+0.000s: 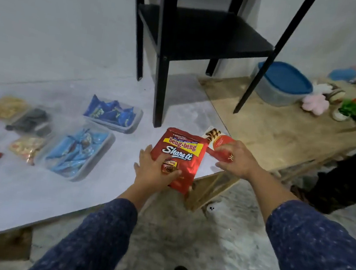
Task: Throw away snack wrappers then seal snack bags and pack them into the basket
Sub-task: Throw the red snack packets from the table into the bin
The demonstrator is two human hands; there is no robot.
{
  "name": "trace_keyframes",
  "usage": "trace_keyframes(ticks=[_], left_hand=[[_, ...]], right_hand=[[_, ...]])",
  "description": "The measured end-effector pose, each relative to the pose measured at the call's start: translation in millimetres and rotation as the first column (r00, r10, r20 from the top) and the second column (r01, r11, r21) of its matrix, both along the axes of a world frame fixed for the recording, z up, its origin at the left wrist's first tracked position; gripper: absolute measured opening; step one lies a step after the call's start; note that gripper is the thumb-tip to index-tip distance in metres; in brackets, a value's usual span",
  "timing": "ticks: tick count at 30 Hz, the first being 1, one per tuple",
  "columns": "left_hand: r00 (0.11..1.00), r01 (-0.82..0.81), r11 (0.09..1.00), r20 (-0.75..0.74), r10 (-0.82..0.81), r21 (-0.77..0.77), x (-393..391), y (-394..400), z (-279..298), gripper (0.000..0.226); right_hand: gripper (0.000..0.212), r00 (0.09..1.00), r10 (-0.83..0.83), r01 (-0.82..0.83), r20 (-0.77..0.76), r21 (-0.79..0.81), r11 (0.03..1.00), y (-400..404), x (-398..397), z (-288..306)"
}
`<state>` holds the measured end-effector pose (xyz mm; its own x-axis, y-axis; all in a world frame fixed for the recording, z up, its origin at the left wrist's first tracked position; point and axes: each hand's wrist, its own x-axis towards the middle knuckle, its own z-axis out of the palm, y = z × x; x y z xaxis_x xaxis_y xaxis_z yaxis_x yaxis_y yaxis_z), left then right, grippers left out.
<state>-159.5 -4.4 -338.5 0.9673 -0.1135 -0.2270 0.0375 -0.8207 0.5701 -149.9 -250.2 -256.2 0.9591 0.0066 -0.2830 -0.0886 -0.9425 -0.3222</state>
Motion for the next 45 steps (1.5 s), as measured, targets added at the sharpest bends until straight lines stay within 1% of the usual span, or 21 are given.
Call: trace_keyframes(ticks=[2,6,9,11,14,16,20,25,28,30,35,38,41,45], left_hand=[[0.995,-0.097,0.994,-0.015,0.098,0.055,-6,-12,-18,0.074],[0.985,-0.173,0.969,0.054,0.166,0.176,-14,-25,-36,0.084],[0.975,-0.223,0.951,0.068,0.214,0.214,-12,-30,-37,0.084],[0.969,-0.246,0.946,0.066,0.237,0.213,-9,-32,-34,0.081],[0.955,-0.297,0.94,0.067,0.289,0.17,-5,-33,-30,0.076],[0.945,-0.325,0.939,0.062,0.32,0.113,-3,-35,-28,0.076],[0.922,-0.385,0.916,-0.001,0.387,-0.108,-5,-43,-26,0.076],[0.874,-0.475,0.85,-0.007,0.486,-0.228,-10,-39,-20,0.073],[0.846,-0.515,0.792,-0.045,0.532,-0.327,-18,-31,-8,0.069],[0.838,-0.521,0.769,-0.053,0.542,-0.37,-27,-27,2,0.068],[0.837,-0.511,0.767,-0.02,0.547,-0.389,-51,-3,37,0.066],[0.837,-0.497,0.765,0.007,0.548,-0.408,-66,24,66,0.064],[0.811,-0.51,0.76,0.068,0.581,-0.403,-87,63,100,0.062],[0.752,-0.551,0.751,0.172,0.636,-0.365,-126,133,147,0.06]], right_hand=[[0.051,0.998,0.056,-0.056,-0.002,0.012,0.998,-21,17,-15],[0.047,0.986,0.165,-0.166,-0.006,-0.035,0.986,-47,38,-37],[0.045,0.976,0.215,-0.216,-0.014,-0.025,0.976,-54,49,-47],[0.044,0.974,0.226,-0.226,-0.028,-0.009,0.974,-55,55,-52],[0.049,0.968,0.252,-0.252,-0.02,-0.019,0.967,-56,62,-57],[0.054,0.962,0.274,-0.274,-0.014,-0.044,0.961,-55,63,-59],[0.055,0.962,0.271,-0.271,0.0,-0.067,0.96,-52,61,-62],[0.055,0.963,0.271,-0.271,-0.006,0.001,0.963,-50,54,-57],[0.056,0.955,0.296,-0.295,-0.019,0.042,0.955,-45,49,-46],[0.056,0.948,0.315,-0.312,-0.035,0.078,0.947,-38,45,-34],[0.053,0.908,0.408,-0.395,-0.095,0.127,0.91,-3,31,6],[0.052,0.881,0.462,-0.45,-0.105,0.117,0.885,27,19,33],[0.051,0.844,0.53,-0.524,-0.085,0.089,0.847,71,4,63],[0.049,0.793,0.609,-0.606,-0.013,0.087,0.79,148,-20,106]])
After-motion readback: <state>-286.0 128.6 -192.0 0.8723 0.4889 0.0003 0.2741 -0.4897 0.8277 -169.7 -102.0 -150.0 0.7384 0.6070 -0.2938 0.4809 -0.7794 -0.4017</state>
